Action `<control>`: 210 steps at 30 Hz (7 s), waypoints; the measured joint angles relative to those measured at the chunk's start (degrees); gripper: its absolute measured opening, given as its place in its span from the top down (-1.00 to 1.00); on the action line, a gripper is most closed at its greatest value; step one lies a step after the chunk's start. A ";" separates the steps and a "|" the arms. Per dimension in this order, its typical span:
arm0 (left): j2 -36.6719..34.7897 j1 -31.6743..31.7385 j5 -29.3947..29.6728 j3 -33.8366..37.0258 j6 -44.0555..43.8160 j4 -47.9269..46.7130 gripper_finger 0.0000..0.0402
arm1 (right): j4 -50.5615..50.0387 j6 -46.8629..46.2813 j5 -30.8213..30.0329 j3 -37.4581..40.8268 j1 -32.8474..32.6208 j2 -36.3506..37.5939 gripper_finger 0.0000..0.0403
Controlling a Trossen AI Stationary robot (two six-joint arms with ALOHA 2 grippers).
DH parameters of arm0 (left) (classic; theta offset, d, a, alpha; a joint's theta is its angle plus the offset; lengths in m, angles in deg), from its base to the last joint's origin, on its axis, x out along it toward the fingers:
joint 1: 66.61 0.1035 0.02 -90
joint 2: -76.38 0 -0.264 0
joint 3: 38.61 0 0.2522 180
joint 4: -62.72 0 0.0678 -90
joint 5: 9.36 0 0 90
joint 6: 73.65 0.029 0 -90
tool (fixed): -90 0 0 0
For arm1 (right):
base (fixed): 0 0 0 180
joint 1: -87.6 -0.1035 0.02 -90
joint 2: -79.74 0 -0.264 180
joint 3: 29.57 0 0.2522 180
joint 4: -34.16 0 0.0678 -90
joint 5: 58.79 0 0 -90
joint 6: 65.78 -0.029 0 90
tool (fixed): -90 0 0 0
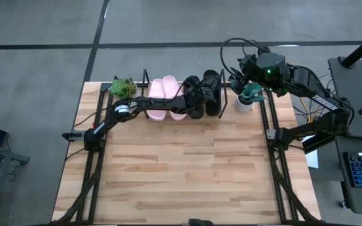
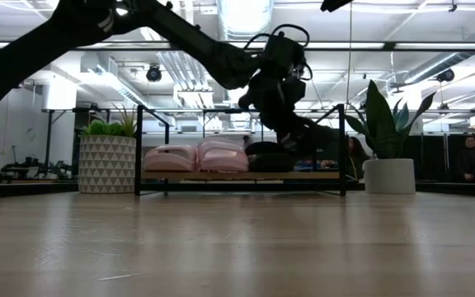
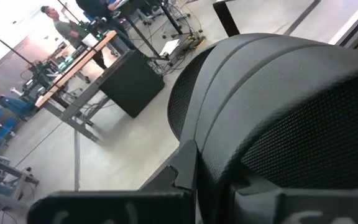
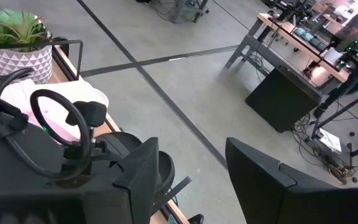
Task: Pick and place slides into the shelf
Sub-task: Put the black slides on the shelf, then return to Home Position
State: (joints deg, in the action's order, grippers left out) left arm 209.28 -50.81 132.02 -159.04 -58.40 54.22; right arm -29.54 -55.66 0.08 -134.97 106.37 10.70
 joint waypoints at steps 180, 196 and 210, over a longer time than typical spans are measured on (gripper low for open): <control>-130.72 -20.03 -52.92 106.22 -11.68 -3.97 0.95 | 50.51 -6.65 30.29 91.12 -18.91 67.28 0.96; -128.96 -20.03 -53.38 106.30 -11.61 -3.71 0.95 | 50.51 -6.52 29.78 91.10 -18.91 65.54 0.96; -128.78 -20.03 -53.18 106.35 -11.61 -3.16 0.95 | 50.51 -11.83 29.63 91.08 -18.91 65.55 0.96</control>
State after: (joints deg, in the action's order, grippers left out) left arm 80.50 -70.84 78.84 -52.69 -70.01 51.05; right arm 20.98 -67.50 29.70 -43.89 87.46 76.25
